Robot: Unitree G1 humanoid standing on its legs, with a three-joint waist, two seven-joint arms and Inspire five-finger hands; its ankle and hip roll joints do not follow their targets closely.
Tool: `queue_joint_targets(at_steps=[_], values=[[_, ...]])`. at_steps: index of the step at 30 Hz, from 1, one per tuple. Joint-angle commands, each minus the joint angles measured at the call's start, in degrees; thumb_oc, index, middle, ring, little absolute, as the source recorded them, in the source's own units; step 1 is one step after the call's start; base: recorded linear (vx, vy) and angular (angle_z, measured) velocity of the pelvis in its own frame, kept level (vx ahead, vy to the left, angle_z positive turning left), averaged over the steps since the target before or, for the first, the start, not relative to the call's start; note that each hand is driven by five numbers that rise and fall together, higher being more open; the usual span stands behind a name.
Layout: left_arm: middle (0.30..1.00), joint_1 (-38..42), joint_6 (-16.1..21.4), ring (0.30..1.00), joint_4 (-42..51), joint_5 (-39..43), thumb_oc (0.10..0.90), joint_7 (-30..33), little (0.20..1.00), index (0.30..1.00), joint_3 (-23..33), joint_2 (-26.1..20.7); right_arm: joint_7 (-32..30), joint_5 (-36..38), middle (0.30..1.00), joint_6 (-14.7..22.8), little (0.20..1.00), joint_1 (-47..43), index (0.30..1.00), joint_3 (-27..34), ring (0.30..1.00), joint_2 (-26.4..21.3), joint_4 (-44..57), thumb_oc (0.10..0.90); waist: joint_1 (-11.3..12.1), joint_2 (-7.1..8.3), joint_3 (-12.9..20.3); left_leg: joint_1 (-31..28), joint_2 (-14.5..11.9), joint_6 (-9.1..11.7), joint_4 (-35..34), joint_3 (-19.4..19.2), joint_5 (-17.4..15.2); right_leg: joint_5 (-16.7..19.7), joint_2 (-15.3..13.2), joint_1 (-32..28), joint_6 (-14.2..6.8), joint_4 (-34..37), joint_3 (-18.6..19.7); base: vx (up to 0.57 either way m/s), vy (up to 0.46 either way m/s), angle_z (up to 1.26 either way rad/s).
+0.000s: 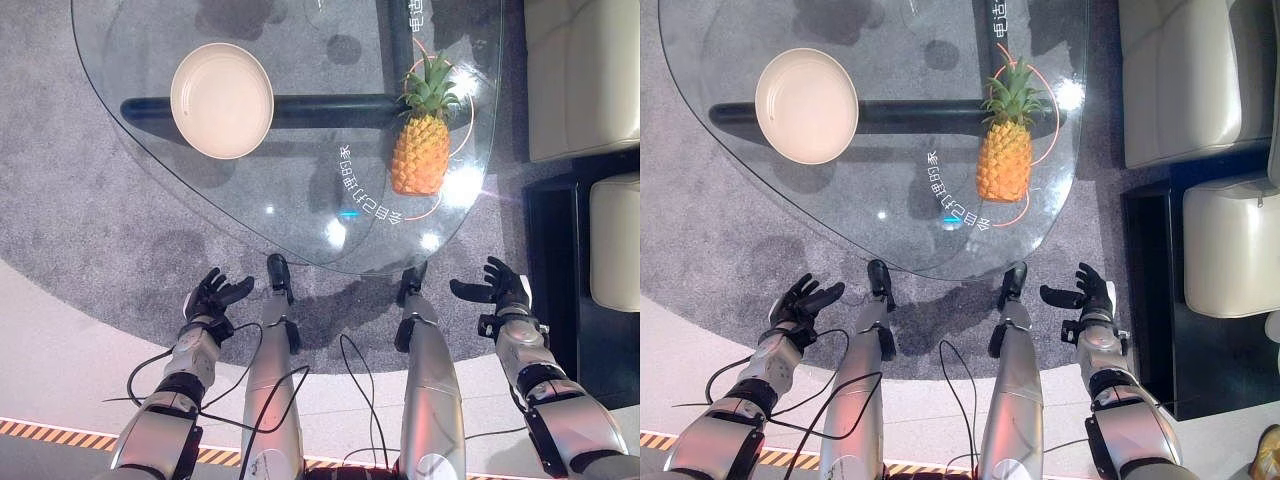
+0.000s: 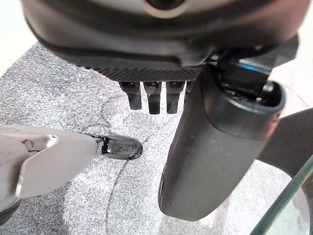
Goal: Pick up the fruit to the plate
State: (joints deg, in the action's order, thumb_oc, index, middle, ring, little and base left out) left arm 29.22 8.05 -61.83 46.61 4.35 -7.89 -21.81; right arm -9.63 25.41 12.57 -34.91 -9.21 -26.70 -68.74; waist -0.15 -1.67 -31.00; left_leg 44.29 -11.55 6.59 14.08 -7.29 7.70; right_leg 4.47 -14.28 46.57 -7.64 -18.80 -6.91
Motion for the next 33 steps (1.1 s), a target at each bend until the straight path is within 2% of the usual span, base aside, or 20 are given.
queue_joint_targets(at_steps=[1, 5, 11, 13, 18, 20, 24, 26, 33], values=[[0.9, -1.89, 1.7, 0.9, -1.39, -1.41, 0.8, 1.72, 0.9, 0.9, 0.94, -3.82, -1.83, 2.68, 0.9, 1.79, 0.9, 2.51, 0.9, -0.67, 0.9, -3.53, 1.37, 0.8, 0.83, 0.63, 1.21, 4.02, -0.14, 1.29, 9.24, 6.76, -6.12, -1.59, -2.72, 2.58, -2.2, -4.87, 0.51, 0.0, 0.0, 0.0], [0.9, -1.65, 1.68, 0.9, -1.97, -1.92, 0.8, 1.02, 0.9, 0.9, 0.54, -4.13, -4.68, 3.99, 0.9, 1.83, 0.9, 1.69, 0.9, -0.09, 0.9, -4.31, 1.23, 0.8, 0.88, 0.64, 1.21, 3.9, -0.19, 1.39, 8.81, 6.7, -5.87, -1.33, -2.77, 2.4, -2.28, -4.47, 0.25, 0.0, 0.0, 0.0], [0.9, -2.18, 2.1, 0.9, -1.48, -2.63, 0.8, 1.09, 0.9, 0.9, -0.49, -4.14, -11.41, 7.63, 0.9, 4.71, 0.9, 0.87, 0.9, 3.1, 0.9, -6.19, 1.45, 0.8, 1.03, 0.58, 1.21, 3.59, -0.21, 1.44, 8.37, 6.51, -5.88, -0.94, -2.89, 1.81, -2.46, -3.71, -0.39, 0.0, 0.0, 0.0], [0.9, -2.82, 2.46, 0.9, -0.76, -2.72, 0.8, 1.75, 0.9, 0.9, -1.01, -3.65, -15.21, 9.35, 0.9, 7.44, 0.9, 0.76, 0.9, 5.12, 0.9, -6.86, 3.21, 0.8, 1.05, 0.51, 1.21, 3.49, -0.18, 1.42, 8.27, 6.61, -5.96, -0.88, -2.93, 1.65, -2.51, -3.71, -0.56, 0.0, 0.0, 0.0], [0.9, -3.48, 2.39, 0.9, 0.39, -2.37, 0.8, 2.48, 0.9, 0.9, -1.51, -3.46, -26.06, 7.72, 0.9, 10.19, 0.9, 0.22, 0.9, 6.46, 0.9, -7.0, 11.25, 0.8, 0.84, 0.69, 1.21, 3.15, -0.09, 1.4, 7.43, 6.31, -5.71, -0.58, -2.79, 1.33, -2.56, -3.0, -0.9, 0.0, 0.0, 0.0], [0.9, -3.5, 2.45, 0.9, 0.77, -2.17, 0.8, 2.76, 0.9, 0.9, -1.7, -3.19, -29.63, 6.06, 0.9, 12.22, 0.9, -0.06, 0.9, 6.55, 0.9, -7.09, 14.43, 0.8, 0.71, 0.67, 1.21, 2.97, 0.08, 1.34, 6.99, 6.17, -5.59, -0.37, -2.81, 1.3, -2.59, -2.67, -1.02, 0.0, 0.0, 0.0], [0.9, -3.81, 2.52, 0.9, 2.21, -2.14, 0.8, 3.9, 0.9, 0.9, -2.17, -2.46, -36.46, 2.49, 0.9, 13.21, 0.9, -0.96, 0.9, 4.54, 0.9, -6.93, 25.39, 0.8, 0.46, 0.67, 1.21, 2.72, 0.44, 1.28, 5.95, 5.91, -5.1, 0.15, -2.93, 1.27, -2.61, -1.82, -1.23, 0.0, 0.0, 0.0], [0.9, -4.03, 2.58, 0.9, 2.69, -2.1, 0.8, 4.14, 0.9, 0.9, -2.12, -2.24, -37.49, 0.69, 0.9, 13.72, 0.9, -1.0, 0.9, 3.69, 0.9, -7.03, 29.67, 0.8, 0.32, 0.64, 1.21, 2.64, 0.55, 1.28, 5.6, 5.84, -4.93, 0.2, -2.94, 1.25, -2.63, -1.6, -1.27, 0.0, 0.0, 0.0], [0.9, -5.62, 3.76, 0.9, 2.8, -2.1, 0.8, 3.63, 0.9, 0.9, -0.98, -0.93, -40.76, -12.03, 0.9, 10.94, 0.9, -0.42, 0.9, 0.34, 0.9, -6.24, 48.6, 0.8, -0.44, 0.43, 1.21, 2.02, 0.63, 1.19, 4.47, 5.47, -4.18, 0.19, -2.8, 1.04, -2.63, -1.0, -1.04, -0.01, 0.037, 0.0]])
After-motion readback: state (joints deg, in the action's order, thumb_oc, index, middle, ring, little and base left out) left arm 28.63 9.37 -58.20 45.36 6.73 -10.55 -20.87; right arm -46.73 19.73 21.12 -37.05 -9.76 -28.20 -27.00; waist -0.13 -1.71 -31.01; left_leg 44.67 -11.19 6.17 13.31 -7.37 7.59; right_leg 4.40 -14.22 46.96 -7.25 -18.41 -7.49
